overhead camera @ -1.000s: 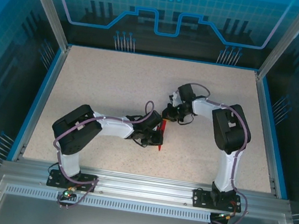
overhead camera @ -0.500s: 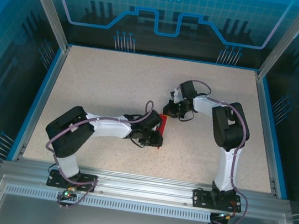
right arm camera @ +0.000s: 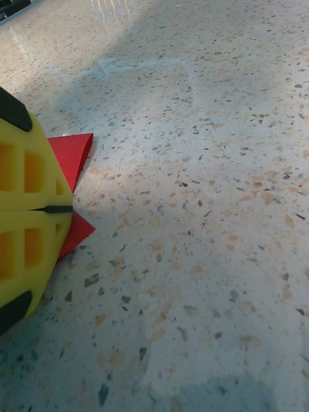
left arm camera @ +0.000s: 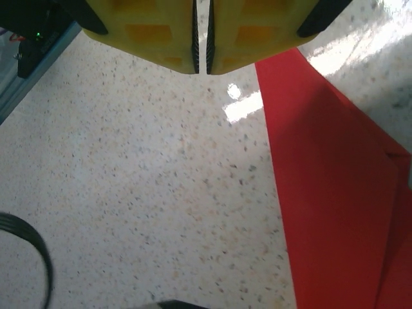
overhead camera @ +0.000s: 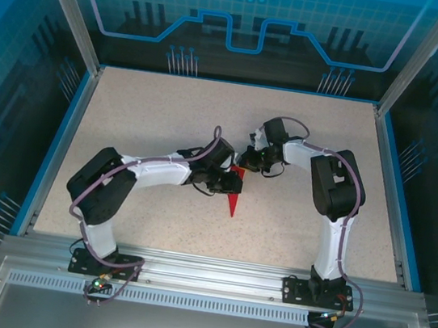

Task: Fold a paper plane with a square sheet of paper (fold left side to right side)

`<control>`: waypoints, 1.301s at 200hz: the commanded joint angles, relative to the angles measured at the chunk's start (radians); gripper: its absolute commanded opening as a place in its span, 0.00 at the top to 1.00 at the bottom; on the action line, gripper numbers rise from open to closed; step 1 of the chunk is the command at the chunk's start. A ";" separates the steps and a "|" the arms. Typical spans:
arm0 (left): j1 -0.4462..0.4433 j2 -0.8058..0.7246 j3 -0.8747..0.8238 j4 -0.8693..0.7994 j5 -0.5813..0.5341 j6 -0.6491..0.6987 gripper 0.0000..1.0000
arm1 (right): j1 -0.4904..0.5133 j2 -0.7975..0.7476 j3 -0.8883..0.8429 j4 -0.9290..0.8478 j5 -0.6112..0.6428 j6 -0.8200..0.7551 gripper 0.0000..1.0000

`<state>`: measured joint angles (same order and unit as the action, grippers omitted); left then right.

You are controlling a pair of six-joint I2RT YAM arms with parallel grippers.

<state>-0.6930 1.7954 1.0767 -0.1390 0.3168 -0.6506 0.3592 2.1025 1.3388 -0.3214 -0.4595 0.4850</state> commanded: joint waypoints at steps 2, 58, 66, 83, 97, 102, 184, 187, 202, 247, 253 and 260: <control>0.015 0.049 0.029 0.057 0.096 0.035 0.85 | -0.009 0.050 -0.011 -0.024 0.062 -0.025 0.95; 0.028 0.144 0.076 0.037 0.104 0.058 0.86 | -0.005 0.056 -0.004 -0.036 0.067 -0.030 0.95; 0.028 0.154 0.078 0.036 0.106 0.060 0.86 | -0.005 0.057 -0.004 -0.038 0.067 -0.032 0.95; 0.029 0.172 0.087 0.014 0.102 0.067 0.86 | -0.004 0.057 -0.003 -0.040 0.067 -0.031 0.95; 0.027 0.183 0.094 -0.008 0.094 0.074 0.87 | -0.004 0.059 -0.003 -0.042 0.070 -0.033 0.95; 0.027 0.186 0.093 -0.012 0.094 0.077 0.87 | -0.004 0.059 -0.003 -0.044 0.071 -0.033 0.95; 0.012 0.206 0.049 -0.022 0.086 0.087 0.89 | -0.002 0.067 0.012 -0.061 0.078 -0.034 0.95; 0.011 0.205 0.045 -0.020 0.083 0.086 0.89 | -0.001 0.067 0.012 -0.061 0.079 -0.034 0.95; 0.005 0.192 0.016 0.013 0.079 0.076 0.89 | -0.002 0.064 0.011 -0.061 0.079 -0.033 0.95; -0.003 0.147 -0.061 0.111 0.082 0.056 0.90 | -0.005 0.067 0.009 -0.058 0.069 -0.032 0.96; -0.005 0.147 -0.060 0.109 0.081 0.060 0.91 | -0.004 0.066 0.010 -0.057 0.069 -0.031 0.96; -0.007 0.147 -0.058 0.097 0.078 0.062 0.91 | -0.004 0.067 0.010 -0.058 0.069 -0.032 0.96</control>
<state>-0.6716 1.9503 1.0554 -0.0017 0.3824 -0.5957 0.3592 2.1109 1.3521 -0.3401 -0.4637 0.4656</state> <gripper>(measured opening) 0.098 0.042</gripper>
